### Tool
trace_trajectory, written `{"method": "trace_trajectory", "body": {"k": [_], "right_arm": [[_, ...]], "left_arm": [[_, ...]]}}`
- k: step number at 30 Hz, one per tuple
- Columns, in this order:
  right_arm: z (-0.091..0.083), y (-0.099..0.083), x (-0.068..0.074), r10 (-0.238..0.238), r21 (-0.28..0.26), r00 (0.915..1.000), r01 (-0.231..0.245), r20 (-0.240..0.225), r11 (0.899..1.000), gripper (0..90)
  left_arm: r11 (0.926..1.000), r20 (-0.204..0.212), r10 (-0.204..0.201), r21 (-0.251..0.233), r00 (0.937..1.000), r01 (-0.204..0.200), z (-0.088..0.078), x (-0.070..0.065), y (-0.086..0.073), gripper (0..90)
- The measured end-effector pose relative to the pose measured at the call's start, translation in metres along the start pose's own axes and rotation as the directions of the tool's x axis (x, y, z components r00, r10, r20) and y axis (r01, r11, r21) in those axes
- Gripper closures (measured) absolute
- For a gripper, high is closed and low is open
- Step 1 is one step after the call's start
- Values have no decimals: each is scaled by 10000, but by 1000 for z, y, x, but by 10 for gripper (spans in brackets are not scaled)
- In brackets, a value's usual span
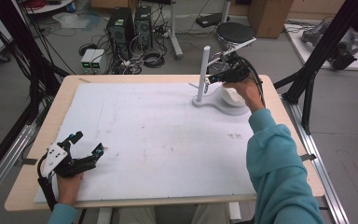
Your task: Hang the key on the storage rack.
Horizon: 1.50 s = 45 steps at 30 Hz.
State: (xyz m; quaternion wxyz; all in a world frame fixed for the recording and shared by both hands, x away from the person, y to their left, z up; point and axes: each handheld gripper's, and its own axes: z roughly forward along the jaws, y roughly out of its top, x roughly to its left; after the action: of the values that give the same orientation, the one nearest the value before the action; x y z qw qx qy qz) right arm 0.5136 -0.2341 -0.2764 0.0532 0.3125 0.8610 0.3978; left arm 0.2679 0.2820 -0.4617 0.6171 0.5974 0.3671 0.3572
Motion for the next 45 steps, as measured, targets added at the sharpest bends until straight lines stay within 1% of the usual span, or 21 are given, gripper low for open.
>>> {"method": "trace_trajectory", "body": {"k": [3, 10, 12, 20, 24, 26, 32, 34, 35, 39, 42, 45], "right_arm": [[3, 0, -1, 68, 67, 10000, -68, 65, 10000, 889], [8, -1, -8, 142, -20, 9998, -141, 157, 9999, 889], [10, -1, -11, 227, -27, 9997, -227, 129, 9997, 889], [14, -2, -15, 272, -73, 9995, -271, 164, 9996, 889], [15, -3, -18, 372, -50, 9993, -372, 39, 9993, 888], [15, -4, -19, 370, 14, 9993, -370, 77, 9993, 888], [18, -4, -21, 306, -29, 9994, -305, 132, 9995, 885], [19, -4, -22, 291, -10, 9994, -291, 178, 9996, 877], [20, -5, -22, 390, -11, 9990, -390, 218, 9992, 874], [18, -4, -23, 530, -344, 9981, -519, 319, 9981, 846], [16, -5, -22, 497, -283, 9981, -486, 371, 9984, 823], [13, -5, -21, 459, -393, 9980, -442, 440, 9982, 789]], "left_arm": [[10000, -7, -15, -20, 10000, 15, 0, 0, 0, 109], [10000, -9, -11, -46, 10000, 11, 0, 0, 0, 109], [10000, -11, -20, -51, 10000, 20, 0, 0, 0, 109], [10000, -10, -1, -23, 10000, 1, 0, 0, 0, 109], [10000, -12, -8, -37, 10000, 8, 0, 0, 0, 109], [10000, -12, -15, -36, 10000, 15, 0, 0, 0, 109], [10000, -10, -15, -32, 10000, 15, 0, 0, 0, 109], [10000, -12, -14, -36, 10000, 14, 0, 0, 0, 109], [10000, -10, -15, -33, 10000, 15, 0, 0, 0, 109], [10000, -11, -19, -35, 10000, 19, 0, 0, 0, 109], [10000, -11, -6, -38, 10000, 6, 0, 0, 0, 109], [10000, -9, 1, -37, 10000, -1, 0, 0, 0, 109]]}}
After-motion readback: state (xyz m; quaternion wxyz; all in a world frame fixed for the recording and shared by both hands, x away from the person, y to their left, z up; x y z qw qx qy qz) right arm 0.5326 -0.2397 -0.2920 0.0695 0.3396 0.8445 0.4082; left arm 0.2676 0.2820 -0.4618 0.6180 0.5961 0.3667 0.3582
